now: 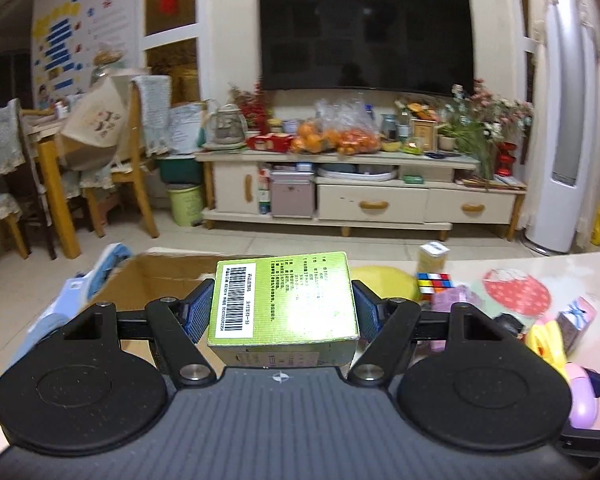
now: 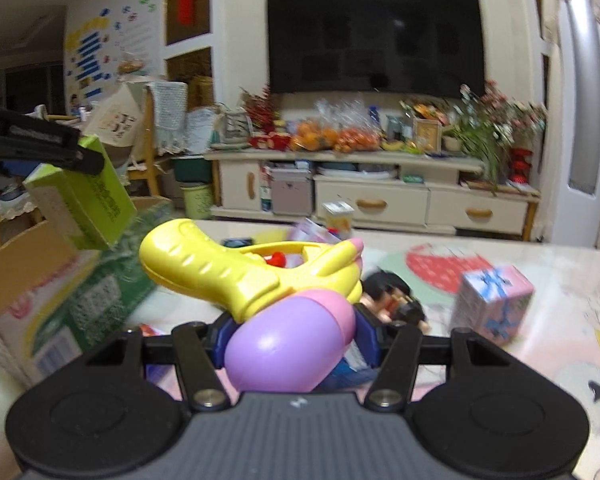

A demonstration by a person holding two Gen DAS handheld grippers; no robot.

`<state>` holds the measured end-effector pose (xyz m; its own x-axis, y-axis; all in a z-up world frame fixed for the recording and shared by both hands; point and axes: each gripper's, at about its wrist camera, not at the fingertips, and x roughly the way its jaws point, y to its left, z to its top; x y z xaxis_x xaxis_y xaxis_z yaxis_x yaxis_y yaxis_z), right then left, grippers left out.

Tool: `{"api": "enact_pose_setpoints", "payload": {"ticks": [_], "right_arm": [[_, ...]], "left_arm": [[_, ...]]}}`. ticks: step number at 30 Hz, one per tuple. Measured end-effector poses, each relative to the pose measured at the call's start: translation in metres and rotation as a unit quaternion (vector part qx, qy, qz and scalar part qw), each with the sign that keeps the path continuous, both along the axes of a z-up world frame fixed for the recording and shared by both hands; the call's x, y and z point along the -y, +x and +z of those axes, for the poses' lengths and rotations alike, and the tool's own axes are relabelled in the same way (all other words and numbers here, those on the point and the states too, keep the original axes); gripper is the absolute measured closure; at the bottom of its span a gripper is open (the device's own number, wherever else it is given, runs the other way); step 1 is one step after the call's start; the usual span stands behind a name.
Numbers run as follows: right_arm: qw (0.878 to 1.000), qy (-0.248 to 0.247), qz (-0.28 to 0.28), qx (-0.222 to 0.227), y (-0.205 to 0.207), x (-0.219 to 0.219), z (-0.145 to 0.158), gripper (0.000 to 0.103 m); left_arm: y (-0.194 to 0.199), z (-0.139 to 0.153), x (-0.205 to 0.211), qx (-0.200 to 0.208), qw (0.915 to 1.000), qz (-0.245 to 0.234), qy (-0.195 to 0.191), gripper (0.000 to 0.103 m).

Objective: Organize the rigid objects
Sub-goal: 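Carry both items over the cardboard box and open both tools to drop them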

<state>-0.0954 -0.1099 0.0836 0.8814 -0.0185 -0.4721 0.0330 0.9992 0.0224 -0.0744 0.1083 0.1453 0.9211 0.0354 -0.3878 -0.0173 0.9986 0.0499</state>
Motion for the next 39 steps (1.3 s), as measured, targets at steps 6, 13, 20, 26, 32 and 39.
{"api": "enact_pose_setpoints", "payload": {"ticks": [6, 13, 20, 26, 32, 39], "right_arm": [[0.998, -0.01, 0.054, 0.02, 0.006, -0.041, 0.022, 0.045], [0.99, -0.029, 0.133, 0.03, 0.02, -0.1, 0.04, 0.045], [0.979, -0.059, 0.192, 0.021, 0.032, -0.145, 0.039, 0.045], [0.969, -0.096, 0.226, 0.008, 0.038, -0.172, 0.032, 0.045], [0.962, -0.113, 0.247, -0.016, 0.047, -0.184, 0.02, 0.045], [0.964, -0.109, 0.243, -0.015, 0.043, -0.189, 0.015, 0.036]], "left_arm": [[0.005, -0.001, -0.012, -0.004, 0.9988, 0.05, 0.0, 0.016], [0.012, -0.008, -0.032, -0.032, 0.9943, 0.102, -0.006, 0.016], [0.02, -0.008, -0.051, -0.059, 0.9872, 0.146, -0.021, 0.015], [0.019, -0.007, -0.061, -0.065, 0.9839, 0.164, -0.029, 0.015], [0.02, -0.009, -0.062, -0.073, 0.9814, 0.176, -0.026, 0.015], [0.024, -0.009, -0.056, -0.075, 0.9808, 0.179, -0.014, 0.003]]}}
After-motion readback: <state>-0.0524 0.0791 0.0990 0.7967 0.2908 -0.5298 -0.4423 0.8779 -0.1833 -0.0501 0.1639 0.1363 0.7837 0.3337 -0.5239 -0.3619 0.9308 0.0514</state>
